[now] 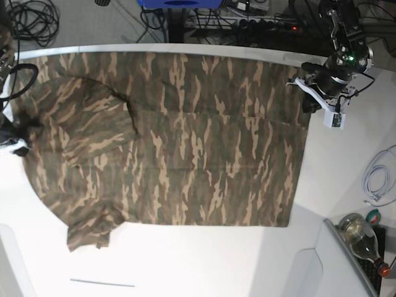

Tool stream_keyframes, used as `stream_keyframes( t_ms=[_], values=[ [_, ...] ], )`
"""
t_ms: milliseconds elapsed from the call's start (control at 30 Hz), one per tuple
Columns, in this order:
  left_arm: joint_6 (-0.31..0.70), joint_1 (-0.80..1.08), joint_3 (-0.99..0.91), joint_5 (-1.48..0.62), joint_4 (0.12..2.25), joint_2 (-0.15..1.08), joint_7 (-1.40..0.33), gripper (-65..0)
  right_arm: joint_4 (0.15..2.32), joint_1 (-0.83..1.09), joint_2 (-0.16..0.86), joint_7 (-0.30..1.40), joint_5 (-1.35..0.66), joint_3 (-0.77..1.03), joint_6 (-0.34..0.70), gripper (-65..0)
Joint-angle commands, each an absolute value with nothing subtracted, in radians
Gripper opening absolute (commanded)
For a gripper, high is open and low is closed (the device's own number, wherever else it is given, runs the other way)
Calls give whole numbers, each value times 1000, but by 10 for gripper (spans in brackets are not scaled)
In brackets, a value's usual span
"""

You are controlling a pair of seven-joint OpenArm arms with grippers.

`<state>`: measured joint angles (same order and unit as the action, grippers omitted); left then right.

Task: Layout the t-shirt on the table in an organized manner, then fold the t-shirt properly
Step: 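Hold the shirt edge with both grippers, stretching it straight, then move both grippers down the shirt sides and grasp the side edges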

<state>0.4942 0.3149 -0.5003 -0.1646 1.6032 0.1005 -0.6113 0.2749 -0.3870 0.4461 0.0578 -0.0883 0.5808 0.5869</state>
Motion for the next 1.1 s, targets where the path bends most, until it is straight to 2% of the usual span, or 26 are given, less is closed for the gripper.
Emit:
stream_keyframes(
  t_ms=[0, 33, 167, 300, 500, 633, 800, 867, 1067],
  values=[
    [493, 309, -499, -176, 1620, 110, -593, -650, 314, -403, 466, 48, -94, 584, 599, -650],
    [493, 309, -498, -176, 1620, 108, -593, -650, 346, -384, 464, 53, -94, 584, 601, -635],
    [493, 312, -495, -174, 1618, 108, -593, -650, 616, -268, 420, 177, -154, 584, 610, -650],
    [492, 312, -498, -174, 1618, 110, -593, -650, 970, -117, 363, 349, -252, 584, 645, -650],
    [492, 312, -501, -174, 1618, 110, -595, -650, 1371, 24, 259, 630, -265, 587, 644, -650],
    [490, 314, -501, -174, 1618, 110, -595, -650, 1498, 93, 173, 722, -260, 647, 644, -650],
    [490, 314, -503, -174, 1618, 111, -595, -650, 1506, 137, 113, 751, -259, 671, 644, -645],
    [490, 311, -503, -174, 1618, 111, -595, -650, 1509, 139, 104, 756, -259, 679, 642, -602],
    [490, 309, -503, -174, 1618, 125, -596, -650, 1557, 85, 107, 748, -257, 720, 642, -239]
  ],
)
